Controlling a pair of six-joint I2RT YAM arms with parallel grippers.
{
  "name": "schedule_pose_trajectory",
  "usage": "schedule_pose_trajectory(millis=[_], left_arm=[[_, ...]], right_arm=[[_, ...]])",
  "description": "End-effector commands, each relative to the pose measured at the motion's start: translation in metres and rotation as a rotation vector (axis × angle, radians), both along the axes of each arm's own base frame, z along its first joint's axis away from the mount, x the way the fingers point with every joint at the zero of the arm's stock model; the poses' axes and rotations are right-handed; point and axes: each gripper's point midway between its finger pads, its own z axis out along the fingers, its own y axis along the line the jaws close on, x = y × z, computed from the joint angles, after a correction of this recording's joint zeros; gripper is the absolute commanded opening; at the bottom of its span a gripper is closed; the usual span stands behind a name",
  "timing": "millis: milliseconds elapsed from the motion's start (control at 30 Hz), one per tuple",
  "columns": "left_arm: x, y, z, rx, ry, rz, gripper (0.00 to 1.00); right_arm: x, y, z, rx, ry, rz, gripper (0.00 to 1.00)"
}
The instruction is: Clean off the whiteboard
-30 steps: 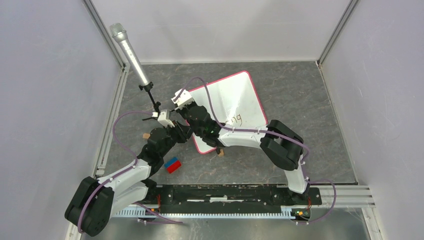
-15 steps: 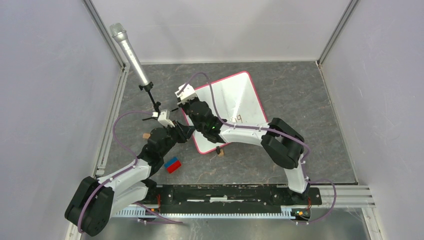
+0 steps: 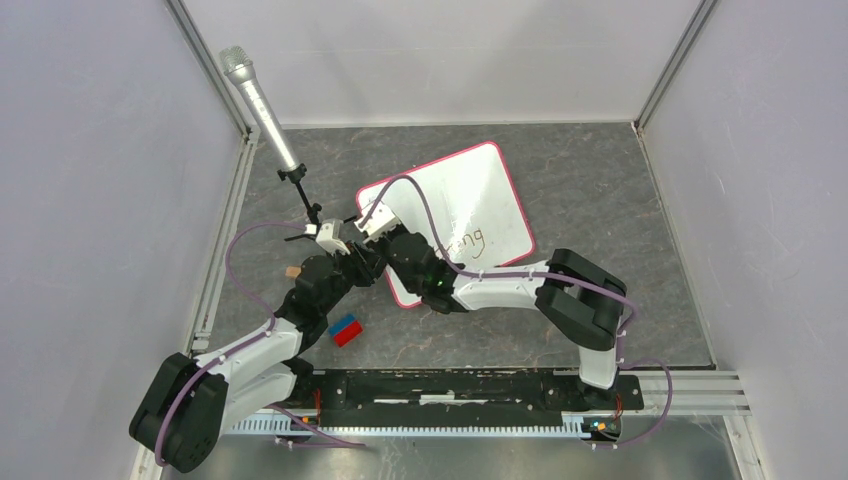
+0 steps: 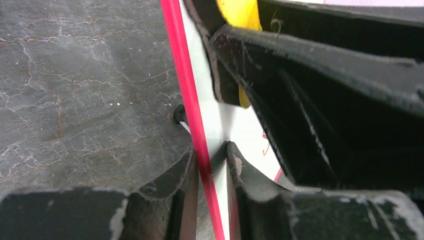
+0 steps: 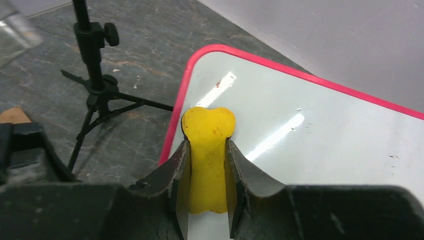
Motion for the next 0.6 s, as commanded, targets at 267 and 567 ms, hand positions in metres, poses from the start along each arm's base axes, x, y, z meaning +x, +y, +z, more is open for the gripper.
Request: schedule_pose_trajectory(millis=[267,567], left_arm=[[0.008,0.002,0.007,0.077,-0.065,0.001,0.02],[0.007,0.003,0.007,0.081,-0.063,0.002,0.02]], right_arm=[[0.026,0.004,0.016,0.025,-0.058,-0.093,0.08],[0.053,-0.036,0.012,0.045,-0.04,-0.176,0.08]])
